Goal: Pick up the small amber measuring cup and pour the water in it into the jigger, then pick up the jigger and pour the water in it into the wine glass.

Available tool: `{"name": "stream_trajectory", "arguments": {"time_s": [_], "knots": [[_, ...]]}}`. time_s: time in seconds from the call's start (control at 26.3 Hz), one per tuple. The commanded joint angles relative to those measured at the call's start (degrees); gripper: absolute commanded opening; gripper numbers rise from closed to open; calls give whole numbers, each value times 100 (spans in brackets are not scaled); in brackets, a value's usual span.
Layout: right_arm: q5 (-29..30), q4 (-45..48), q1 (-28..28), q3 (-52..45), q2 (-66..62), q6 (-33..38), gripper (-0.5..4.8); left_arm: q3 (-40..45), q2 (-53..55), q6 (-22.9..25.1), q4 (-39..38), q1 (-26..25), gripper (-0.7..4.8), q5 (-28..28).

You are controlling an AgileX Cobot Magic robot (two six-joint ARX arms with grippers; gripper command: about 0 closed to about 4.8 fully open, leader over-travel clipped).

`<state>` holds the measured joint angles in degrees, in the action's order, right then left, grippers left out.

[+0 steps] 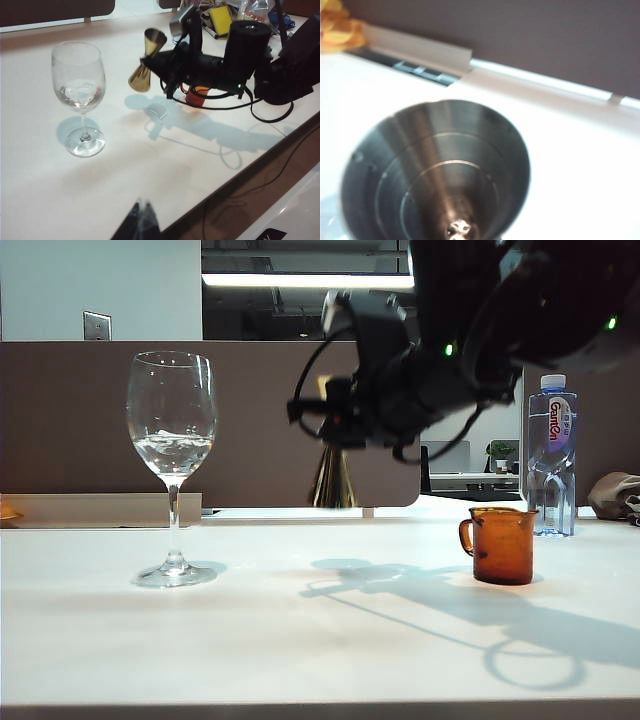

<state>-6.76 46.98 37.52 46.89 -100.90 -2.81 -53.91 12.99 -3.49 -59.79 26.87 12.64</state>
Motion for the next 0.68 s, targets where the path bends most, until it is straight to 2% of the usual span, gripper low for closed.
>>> {"name": "stream_trajectory", "arguments": {"time_s": [0.04,0.11,0.68], "knots": [[164,192,20,11,-251,179,-1,-9,2,7,57,-4,-2,15],[308,214,20,9,-391,179,-1,-9,2,7,57,-4,-2,17],[289,-197,96,0,-527,173,0,-9,2,7,57,-4,-2,17]]}}
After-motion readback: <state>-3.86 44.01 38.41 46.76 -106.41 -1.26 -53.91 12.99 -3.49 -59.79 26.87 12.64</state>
